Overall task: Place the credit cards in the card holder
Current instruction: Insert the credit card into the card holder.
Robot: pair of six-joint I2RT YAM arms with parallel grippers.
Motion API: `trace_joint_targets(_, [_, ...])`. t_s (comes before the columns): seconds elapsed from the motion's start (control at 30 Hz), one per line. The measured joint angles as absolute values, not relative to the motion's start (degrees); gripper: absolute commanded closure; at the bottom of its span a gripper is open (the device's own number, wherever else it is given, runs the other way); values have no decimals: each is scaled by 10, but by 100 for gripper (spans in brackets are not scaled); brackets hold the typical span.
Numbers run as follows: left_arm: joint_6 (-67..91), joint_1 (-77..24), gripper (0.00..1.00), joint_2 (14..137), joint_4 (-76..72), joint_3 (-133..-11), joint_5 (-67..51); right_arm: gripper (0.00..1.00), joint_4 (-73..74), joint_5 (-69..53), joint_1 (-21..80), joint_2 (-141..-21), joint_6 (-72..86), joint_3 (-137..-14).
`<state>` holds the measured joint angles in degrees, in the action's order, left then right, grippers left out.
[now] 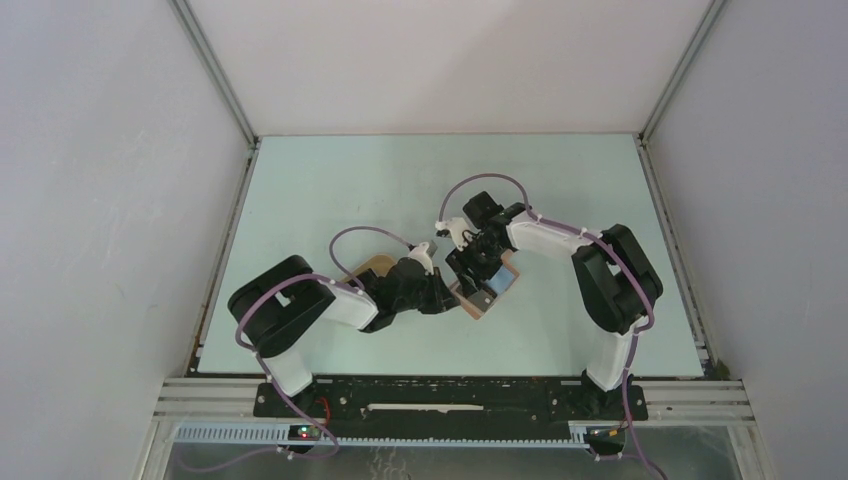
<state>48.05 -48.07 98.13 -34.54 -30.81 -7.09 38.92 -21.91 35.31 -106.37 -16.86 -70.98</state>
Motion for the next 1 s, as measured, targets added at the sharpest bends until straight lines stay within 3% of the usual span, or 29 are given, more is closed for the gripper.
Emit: trace_joint_targets(1.0, [481, -478, 95, 990, -372, -303, -77, 36, 409, -213, 320, -1056, -206, -710])
